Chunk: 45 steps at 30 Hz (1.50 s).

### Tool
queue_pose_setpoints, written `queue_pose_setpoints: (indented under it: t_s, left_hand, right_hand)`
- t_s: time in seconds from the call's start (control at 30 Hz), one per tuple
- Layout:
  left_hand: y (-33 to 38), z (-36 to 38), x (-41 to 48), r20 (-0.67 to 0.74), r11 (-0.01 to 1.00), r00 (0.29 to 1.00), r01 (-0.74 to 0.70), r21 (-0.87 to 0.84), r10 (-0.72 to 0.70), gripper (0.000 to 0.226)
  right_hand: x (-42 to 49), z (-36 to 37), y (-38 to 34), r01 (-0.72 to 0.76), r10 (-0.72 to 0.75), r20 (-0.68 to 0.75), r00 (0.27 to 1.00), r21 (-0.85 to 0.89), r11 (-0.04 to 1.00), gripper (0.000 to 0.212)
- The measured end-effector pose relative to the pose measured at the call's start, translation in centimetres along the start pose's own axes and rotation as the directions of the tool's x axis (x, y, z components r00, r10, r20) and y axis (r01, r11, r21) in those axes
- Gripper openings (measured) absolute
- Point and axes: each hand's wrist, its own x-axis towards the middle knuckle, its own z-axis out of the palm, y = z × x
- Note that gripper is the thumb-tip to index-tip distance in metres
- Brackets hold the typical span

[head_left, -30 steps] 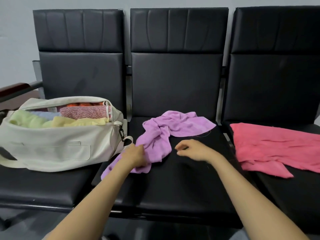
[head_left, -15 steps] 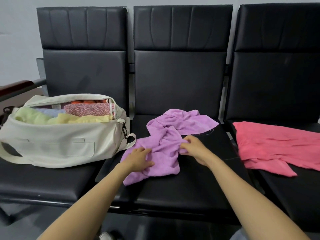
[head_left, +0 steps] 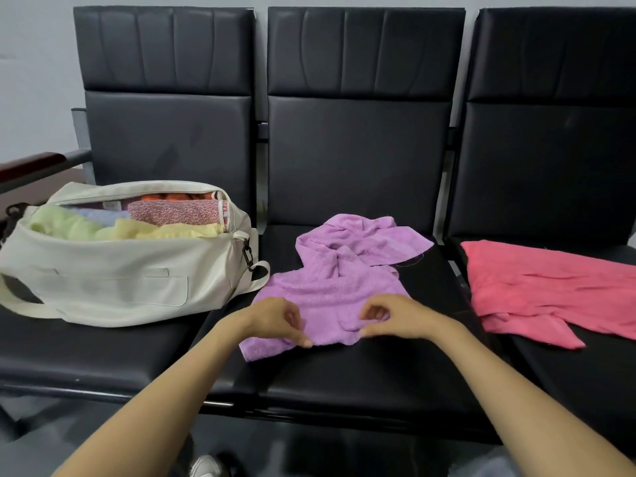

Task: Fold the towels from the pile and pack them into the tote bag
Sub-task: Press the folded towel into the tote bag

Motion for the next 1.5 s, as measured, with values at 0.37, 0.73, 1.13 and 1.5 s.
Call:
queue_pose_setpoints:
  t_s: [0.37, 0.73, 1.13, 1.5]
  left_hand:
    - [0.4, -1.0, 0.5, -0.329, 0.979, 0.944, -0.071, -0.193, 0.003, 0.014]
    - [1.3, 2.1, 1.2, -0.188, 0.983, 0.975, -0.084, 0.164, 0.115, 0.033]
    - [-0.7, 0.0, -0.4, -0.082, 0.993, 0.995, 0.06, 0.107, -0.051, 0.02]
    - [4.3, -6.1, -6.2, -0.712, 0.975, 0.702, -0.165, -0.151, 0.008, 0.013]
  right_hand:
    - [0.1, -2.3, -0.1, -0.056, 0.107, -0.143, 0.984, 0.321, 0.945, 0.013]
    - [-0.2, -1.2, 2.4, -0.143, 0.126, -0.098, 0.987, -0.202, 0.969, 0.03]
    - [-4.2, -4.4, 5.4, -0.336, 0.266, -0.437, 0.859, -0.09, 0.938, 0.029]
    - [-10.1, -9.4, 0.0, -0.039, 0.29, -0.704, 0.649, 0.35, 0.936, 0.01]
